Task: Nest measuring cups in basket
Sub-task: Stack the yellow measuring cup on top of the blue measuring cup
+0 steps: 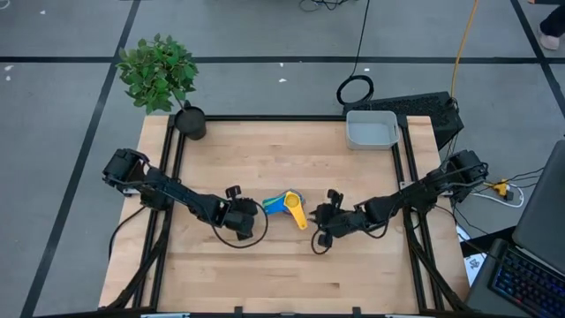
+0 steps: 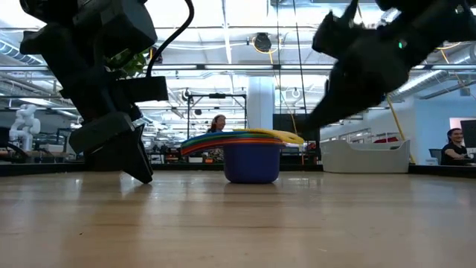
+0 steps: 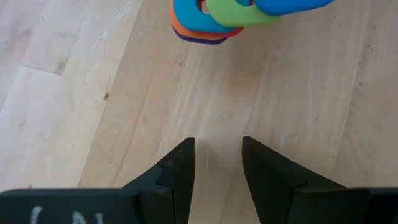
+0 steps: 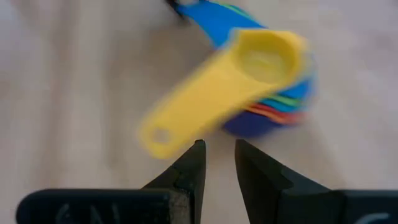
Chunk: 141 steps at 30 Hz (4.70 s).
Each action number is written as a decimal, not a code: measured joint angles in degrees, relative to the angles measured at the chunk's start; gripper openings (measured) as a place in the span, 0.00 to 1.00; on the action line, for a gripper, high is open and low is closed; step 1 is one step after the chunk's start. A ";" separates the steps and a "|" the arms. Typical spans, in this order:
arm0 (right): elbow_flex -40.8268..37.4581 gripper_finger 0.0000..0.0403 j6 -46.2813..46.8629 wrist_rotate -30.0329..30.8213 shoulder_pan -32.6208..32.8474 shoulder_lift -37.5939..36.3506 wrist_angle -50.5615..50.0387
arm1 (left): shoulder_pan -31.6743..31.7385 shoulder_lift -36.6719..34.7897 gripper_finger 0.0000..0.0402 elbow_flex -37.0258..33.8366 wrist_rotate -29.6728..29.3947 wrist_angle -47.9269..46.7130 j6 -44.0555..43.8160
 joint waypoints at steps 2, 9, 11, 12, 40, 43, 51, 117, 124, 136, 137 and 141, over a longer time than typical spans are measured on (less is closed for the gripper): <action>-0.02 0.20 -0.07 4.88 0.22 -0.34 -3.55 | -0.07 0.00 0.34 0.00 -0.08 -0.04 -0.64; -0.02 0.20 7.83 2.91 -1.35 0.83 -7.59 | -0.48 0.02 0.34 -0.04 -0.83 0.15 -0.87; -0.04 0.20 7.95 1.29 -1.11 2.59 -3.93 | -0.53 0.07 0.34 -0.08 -1.81 0.66 -0.89; -0.04 0.20 7.77 1.22 -0.67 3.71 -1.35 | -0.55 0.12 0.34 -0.14 -2.36 1.22 -0.86; 13.05 0.20 -11.76 -3.26 -2.16 16.36 18.07 | -1.69 0.15 0.34 -0.13 -3.33 2.38 -1.82; 13.05 0.20 -14.88 -3.17 -0.70 12.29 17.86 | -1.75 0.15 0.34 -0.11 -3.39 2.33 -1.93; 13.07 0.20 -15.38 -3.13 1.41 3.69 9.02 | -0.93 0.11 0.34 -0.11 -3.02 2.97 -1.43; 54.53 0.00 -57.21 -24.09 -4.26 25.84 -43.28 | -0.67 -31.15 0.34 -0.02 0.44 1.50 3.29; 63.92 0.00 -55.37 -24.25 -3.47 31.43 -57.16 | -2.29 -33.76 0.34 -0.02 0.17 -0.62 3.19; 62.75 0.00 -52.17 -26.59 -4.77 35.45 -56.92 | -3.23 -33.73 0.34 -0.02 -3.52 -1.43 3.53; 62.75 0.00 -52.28 -26.04 -5.05 36.32 -56.41 | -3.23 -33.72 0.34 -0.02 -3.52 -1.52 3.53; 62.75 0.00 -52.25 -25.79 -6.35 37.98 -57.91 | -3.28 -33.73 0.34 -0.02 -3.52 -1.93 3.47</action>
